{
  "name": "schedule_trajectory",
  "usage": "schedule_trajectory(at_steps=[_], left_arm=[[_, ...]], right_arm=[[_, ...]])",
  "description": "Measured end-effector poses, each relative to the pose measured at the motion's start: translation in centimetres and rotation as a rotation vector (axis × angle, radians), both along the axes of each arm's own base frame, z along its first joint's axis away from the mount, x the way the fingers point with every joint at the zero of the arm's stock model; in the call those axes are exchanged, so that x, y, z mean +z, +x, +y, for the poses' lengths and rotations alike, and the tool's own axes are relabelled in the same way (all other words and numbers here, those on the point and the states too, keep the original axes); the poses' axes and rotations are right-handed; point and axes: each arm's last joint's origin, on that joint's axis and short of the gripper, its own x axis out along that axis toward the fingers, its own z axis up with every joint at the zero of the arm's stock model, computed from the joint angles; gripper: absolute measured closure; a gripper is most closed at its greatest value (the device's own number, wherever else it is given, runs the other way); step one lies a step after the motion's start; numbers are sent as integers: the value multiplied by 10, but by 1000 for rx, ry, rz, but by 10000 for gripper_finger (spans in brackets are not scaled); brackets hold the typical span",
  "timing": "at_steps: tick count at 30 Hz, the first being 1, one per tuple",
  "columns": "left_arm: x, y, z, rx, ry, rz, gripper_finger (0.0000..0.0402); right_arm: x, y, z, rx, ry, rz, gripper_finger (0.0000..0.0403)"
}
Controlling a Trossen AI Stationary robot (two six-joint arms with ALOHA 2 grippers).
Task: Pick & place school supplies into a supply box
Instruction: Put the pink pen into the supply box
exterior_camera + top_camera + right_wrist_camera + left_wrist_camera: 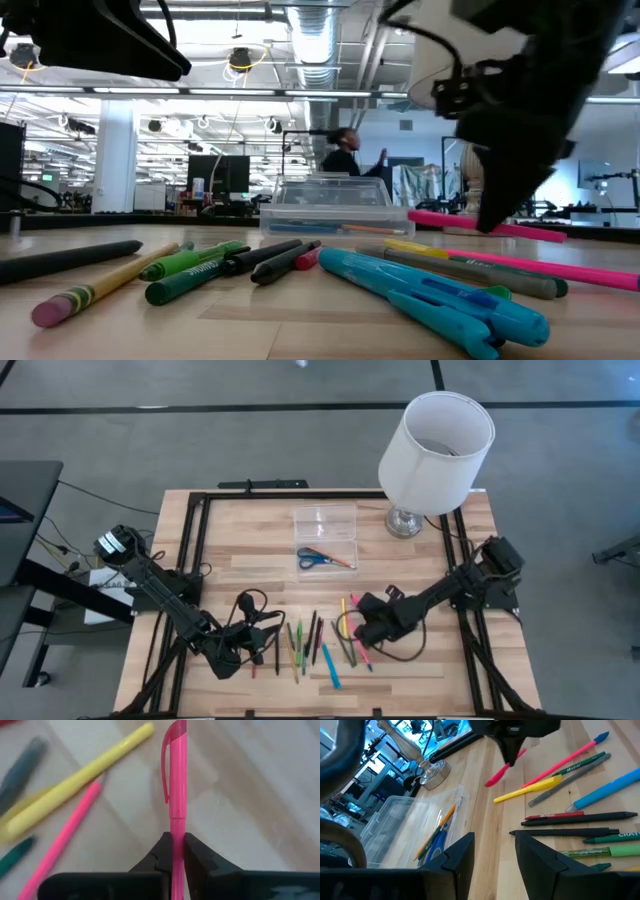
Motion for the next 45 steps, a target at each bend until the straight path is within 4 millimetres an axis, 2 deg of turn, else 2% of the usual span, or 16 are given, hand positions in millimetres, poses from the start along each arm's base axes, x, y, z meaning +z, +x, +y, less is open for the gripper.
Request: schedule_trajectory(at_steps=[5,12,18,24,29,33,42,45], left_arm=[[0,0,0,2,0,2,265],[-1,-1,1,5,6,13,265],[-2,-1,1,7,6,14,265],[-2,-1,1,9,3,13,265],[-3,-2,2,7,0,25,265],[-5,-4,4,24,1,43,265],[-6,-5,5,31,-6,43,265],[-6,-5,5,32,-9,42,265]], right_arm=[[10,11,-15,33,-19,9,393],[39,39,-34,126,-84,-30,391],[60,63,-69,181,-191,-57,390],[65,79,-110,217,-219,-114,389],[64,82,-132,186,-190,-133,388],[63,81,-141,170,-182,-121,387],[62,80,-145,163,-182,-113,386],[53,77,-151,146,-183,-121,386]])
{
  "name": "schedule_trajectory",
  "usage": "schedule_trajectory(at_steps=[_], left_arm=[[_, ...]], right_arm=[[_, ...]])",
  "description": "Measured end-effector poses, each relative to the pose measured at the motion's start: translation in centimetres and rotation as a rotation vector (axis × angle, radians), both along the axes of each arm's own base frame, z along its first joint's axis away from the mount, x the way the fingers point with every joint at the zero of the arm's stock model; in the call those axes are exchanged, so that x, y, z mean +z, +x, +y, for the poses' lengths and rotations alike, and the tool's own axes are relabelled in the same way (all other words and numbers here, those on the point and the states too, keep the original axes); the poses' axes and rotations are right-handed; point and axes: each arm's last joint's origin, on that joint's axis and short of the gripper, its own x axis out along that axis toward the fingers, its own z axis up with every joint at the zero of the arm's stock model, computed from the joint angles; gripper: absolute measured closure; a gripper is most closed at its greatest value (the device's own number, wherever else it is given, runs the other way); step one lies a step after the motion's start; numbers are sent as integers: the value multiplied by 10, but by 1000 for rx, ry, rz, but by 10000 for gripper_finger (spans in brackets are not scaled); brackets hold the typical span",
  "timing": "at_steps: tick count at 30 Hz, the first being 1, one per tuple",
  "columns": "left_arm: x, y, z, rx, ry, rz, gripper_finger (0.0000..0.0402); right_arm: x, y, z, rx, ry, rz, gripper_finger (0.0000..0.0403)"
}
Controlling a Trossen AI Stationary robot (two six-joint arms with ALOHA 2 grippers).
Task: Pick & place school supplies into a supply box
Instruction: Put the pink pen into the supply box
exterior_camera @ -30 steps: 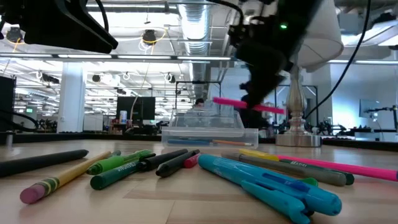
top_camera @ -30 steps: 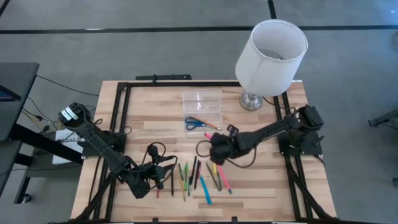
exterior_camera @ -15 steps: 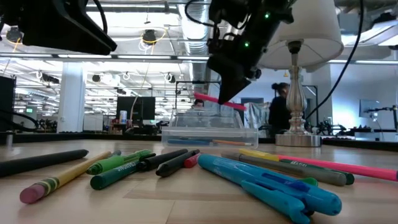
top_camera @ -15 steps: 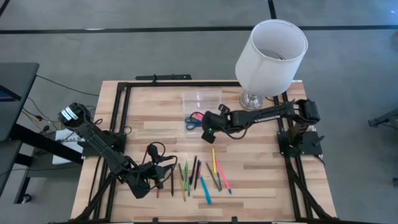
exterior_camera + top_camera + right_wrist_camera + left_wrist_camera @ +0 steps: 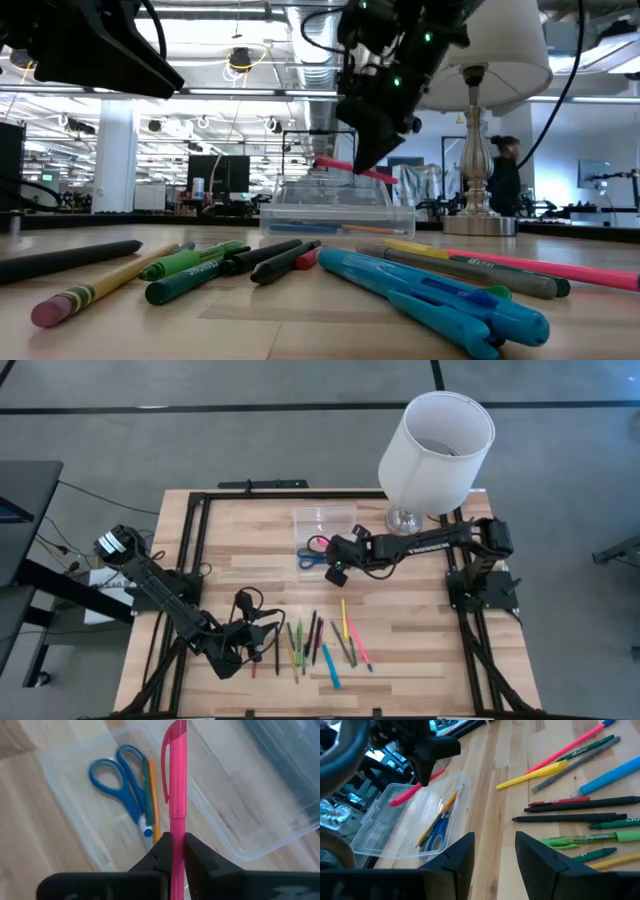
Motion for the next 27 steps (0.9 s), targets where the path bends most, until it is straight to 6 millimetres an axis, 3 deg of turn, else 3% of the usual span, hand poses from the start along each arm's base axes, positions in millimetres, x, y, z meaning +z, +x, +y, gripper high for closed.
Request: schedule_trajectory(at_steps=[7,19,27], left_arm=[[0,0,0,1,0,0,265],[0,0,0,3,-5,-3,265],[0,0,0,4,-7,-4,265]], right_arm=[[-20,-9,-9,-47,34,1,385],[-20,-9,-5,-26,59,-8,366],[-19,-6,-2,-21,69,-35,323]])
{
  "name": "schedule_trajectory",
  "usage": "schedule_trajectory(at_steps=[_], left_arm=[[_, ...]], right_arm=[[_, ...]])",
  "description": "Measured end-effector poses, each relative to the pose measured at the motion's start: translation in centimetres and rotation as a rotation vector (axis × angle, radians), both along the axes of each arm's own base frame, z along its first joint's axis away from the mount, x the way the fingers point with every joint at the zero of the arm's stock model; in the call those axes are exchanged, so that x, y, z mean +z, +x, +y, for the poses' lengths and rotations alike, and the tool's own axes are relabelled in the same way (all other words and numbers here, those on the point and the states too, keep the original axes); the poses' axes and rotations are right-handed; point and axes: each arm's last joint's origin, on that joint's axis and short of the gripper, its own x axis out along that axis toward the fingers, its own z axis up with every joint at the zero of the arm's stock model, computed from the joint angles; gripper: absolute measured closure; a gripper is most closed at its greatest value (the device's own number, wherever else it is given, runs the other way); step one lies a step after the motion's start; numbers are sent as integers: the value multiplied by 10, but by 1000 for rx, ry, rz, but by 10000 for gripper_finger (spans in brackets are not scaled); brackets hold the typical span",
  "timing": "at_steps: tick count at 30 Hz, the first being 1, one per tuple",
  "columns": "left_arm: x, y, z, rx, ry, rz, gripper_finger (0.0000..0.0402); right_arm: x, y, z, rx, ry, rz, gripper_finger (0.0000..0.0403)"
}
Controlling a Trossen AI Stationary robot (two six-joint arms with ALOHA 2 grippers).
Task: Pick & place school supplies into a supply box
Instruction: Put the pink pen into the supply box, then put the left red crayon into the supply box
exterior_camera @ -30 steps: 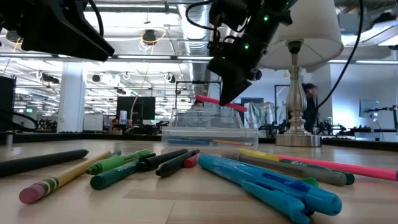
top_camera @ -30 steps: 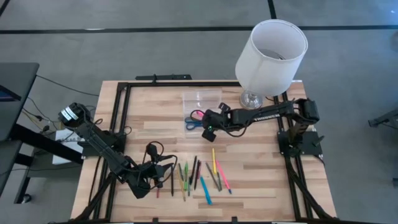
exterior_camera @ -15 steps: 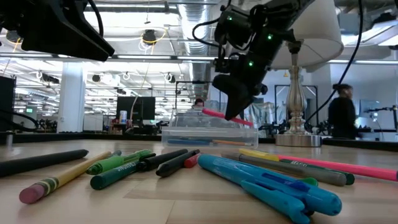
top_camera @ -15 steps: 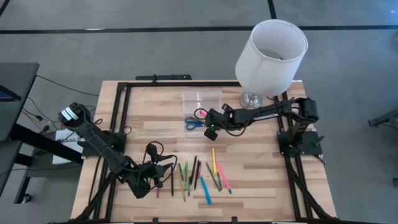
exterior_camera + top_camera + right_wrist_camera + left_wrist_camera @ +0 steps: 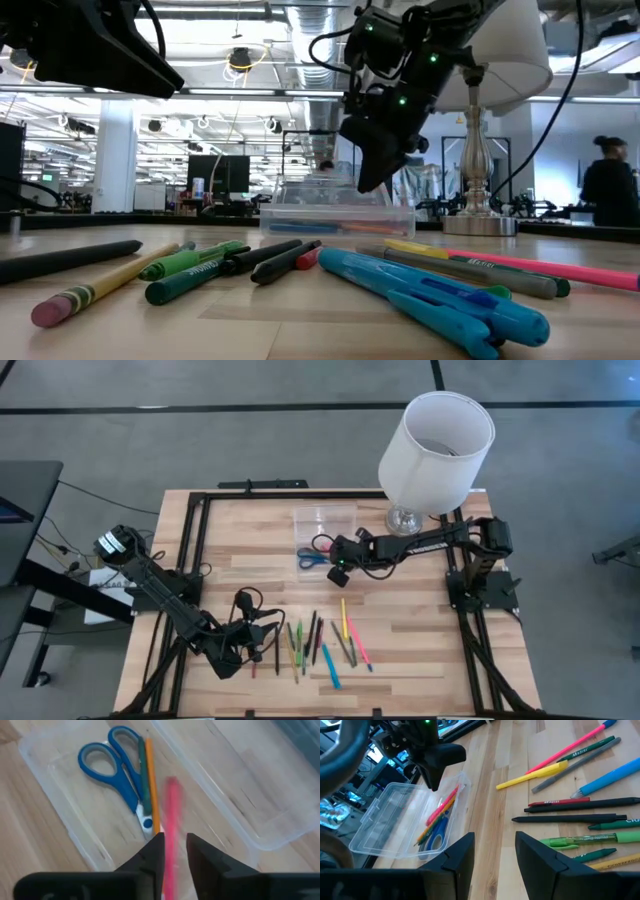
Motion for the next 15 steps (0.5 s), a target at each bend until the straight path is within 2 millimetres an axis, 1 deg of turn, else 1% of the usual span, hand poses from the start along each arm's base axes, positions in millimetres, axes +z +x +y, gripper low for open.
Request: schedule_trajectory(at_steps=[4,7,11,15], left_arm=[[0,0,0,0,0,0,265],[0,0,0,0,5,5,265],[-1,-1,1,12,-4,8,265],[-1,-1,1,33,-46,-12,265]], right_arm=[[1,2,3,-10,-25,-19,299],[2,2,13,-5,-74,-19,291],[3,2,37,42,-158,-12,291],[8,-2,66,89,-230,-26,295]])
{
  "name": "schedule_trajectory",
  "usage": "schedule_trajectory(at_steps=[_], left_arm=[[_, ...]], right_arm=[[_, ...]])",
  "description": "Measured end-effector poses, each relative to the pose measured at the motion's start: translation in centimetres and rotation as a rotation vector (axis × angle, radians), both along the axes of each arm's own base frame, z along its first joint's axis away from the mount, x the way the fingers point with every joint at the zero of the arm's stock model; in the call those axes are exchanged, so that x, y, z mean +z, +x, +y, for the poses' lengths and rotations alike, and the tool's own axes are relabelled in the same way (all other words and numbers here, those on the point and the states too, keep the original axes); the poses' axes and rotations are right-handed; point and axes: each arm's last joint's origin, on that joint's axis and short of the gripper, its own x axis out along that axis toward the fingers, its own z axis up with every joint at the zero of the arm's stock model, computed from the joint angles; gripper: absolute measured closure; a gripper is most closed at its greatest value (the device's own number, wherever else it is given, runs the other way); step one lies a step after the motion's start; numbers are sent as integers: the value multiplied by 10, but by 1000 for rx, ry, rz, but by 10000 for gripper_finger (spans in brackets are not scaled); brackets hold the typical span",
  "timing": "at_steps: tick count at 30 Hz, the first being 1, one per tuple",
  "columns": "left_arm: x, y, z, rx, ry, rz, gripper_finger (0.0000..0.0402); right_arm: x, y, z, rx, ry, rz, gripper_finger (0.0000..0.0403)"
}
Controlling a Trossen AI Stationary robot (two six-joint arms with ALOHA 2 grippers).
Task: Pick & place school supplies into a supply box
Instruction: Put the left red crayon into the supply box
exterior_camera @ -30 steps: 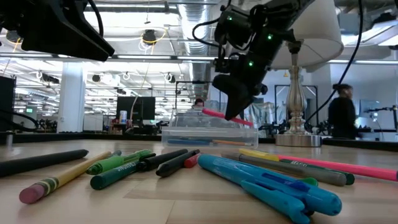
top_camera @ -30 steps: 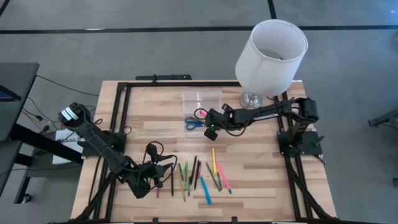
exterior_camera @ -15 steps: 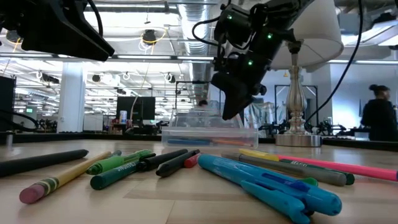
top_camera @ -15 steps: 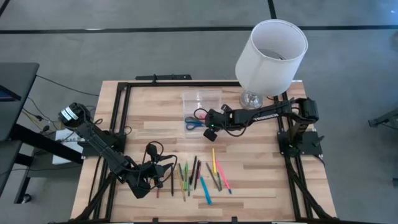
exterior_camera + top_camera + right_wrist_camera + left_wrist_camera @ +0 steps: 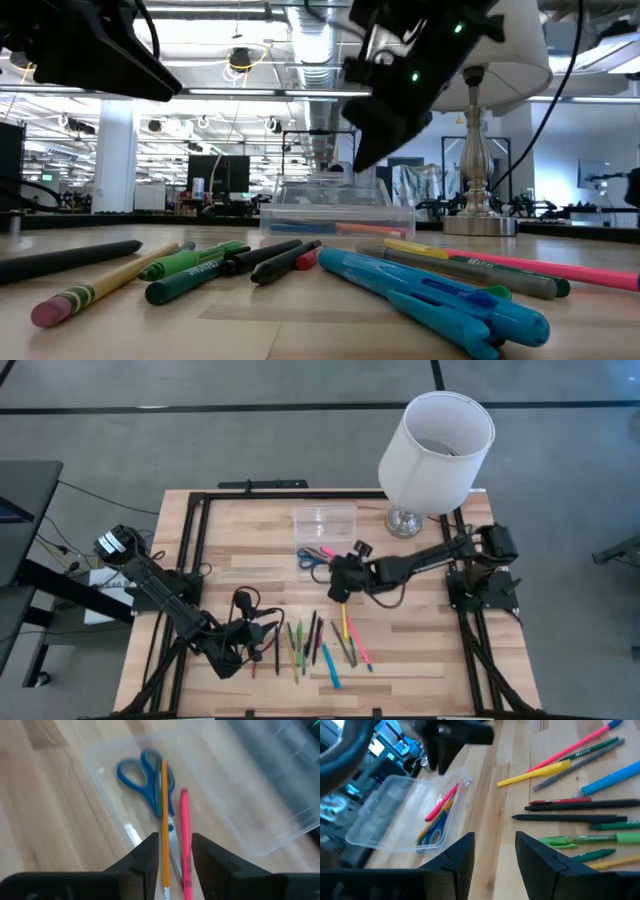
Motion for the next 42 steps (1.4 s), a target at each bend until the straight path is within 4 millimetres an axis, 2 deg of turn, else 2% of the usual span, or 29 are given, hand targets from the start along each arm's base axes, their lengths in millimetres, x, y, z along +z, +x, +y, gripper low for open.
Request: schedule_trajectory(at_steps=[5,12,18,27,32,42], left_arm=[[-1,0,-2,22,-169,-13,265],[-4,-1,-5,23,-353,17,265],[-6,-2,-8,10,-484,74,265],[-16,-12,-7,97,-749,306,265],[-18,-16,-8,194,-887,370,265],[-22,-18,-8,386,-1049,362,265]], right_arm=[[8,-15,42,40,-73,-20,295],[29,-55,97,94,-154,-84,296],[34,-92,127,84,-214,-138,296],[11,-146,152,34,-200,-335,296],[0,-158,161,57,-157,-386,296],[4,-167,165,108,-225,-422,296]])
